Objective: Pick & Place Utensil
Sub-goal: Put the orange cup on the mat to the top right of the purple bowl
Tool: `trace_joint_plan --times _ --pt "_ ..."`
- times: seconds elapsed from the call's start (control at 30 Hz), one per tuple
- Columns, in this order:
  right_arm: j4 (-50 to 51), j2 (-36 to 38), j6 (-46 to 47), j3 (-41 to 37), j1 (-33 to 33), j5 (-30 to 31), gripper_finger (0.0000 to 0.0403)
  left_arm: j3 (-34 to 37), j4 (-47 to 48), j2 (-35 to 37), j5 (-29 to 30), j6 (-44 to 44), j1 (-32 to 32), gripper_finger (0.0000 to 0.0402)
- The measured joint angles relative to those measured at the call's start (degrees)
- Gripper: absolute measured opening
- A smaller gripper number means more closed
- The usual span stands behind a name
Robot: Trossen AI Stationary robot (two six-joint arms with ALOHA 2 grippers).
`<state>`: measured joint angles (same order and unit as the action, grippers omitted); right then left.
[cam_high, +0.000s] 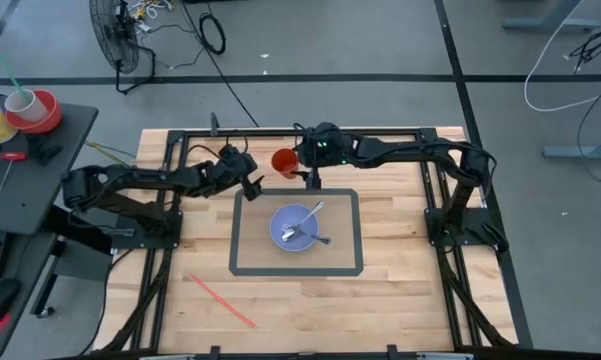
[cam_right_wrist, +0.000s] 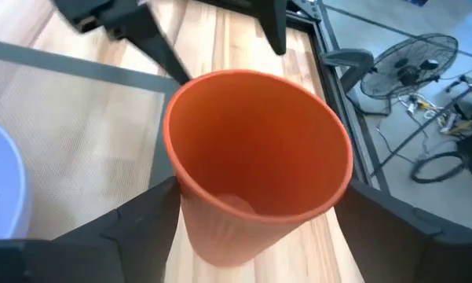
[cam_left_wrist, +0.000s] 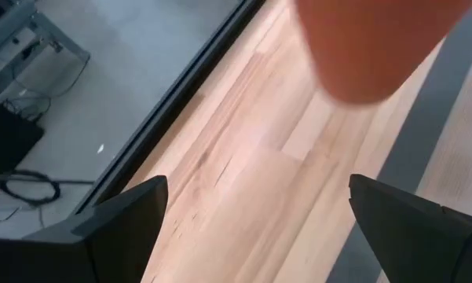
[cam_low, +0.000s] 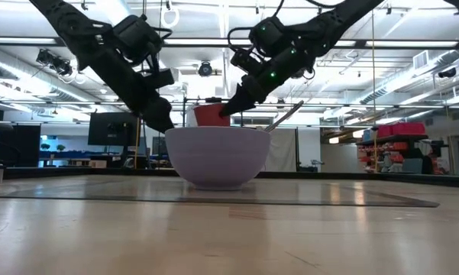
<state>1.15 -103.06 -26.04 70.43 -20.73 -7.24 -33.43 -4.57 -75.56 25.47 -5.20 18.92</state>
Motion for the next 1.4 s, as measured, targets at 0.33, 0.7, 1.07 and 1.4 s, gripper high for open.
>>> trace_joint_plan --times 0.33,0.7,1.07,1.4 --pt "6.99 11.36 2.19 -4.64 3.71 0.78 0.0318 0.04 2.31 0.58 -1.63 1.98 0.02 0.0399" --pt "-9.55 27.12 15.52 -31.21 3.13 3.22 0.0310 0.09 -4.07 0.56 -7.35 4.98 -1.99 0.0399" --pt "-24.33 29.14 28.60 -50.27 8.83 8.29 0.0310 0.09 -5.28 0.54 -7.36 7.61 -3.80 0.0399" --pt "-21.18 29.15 28.69 -51.43 13.37 11.74 0.0310 0.09 -8.25 0.52 -8.57 8.05 -3.80 0.0399"
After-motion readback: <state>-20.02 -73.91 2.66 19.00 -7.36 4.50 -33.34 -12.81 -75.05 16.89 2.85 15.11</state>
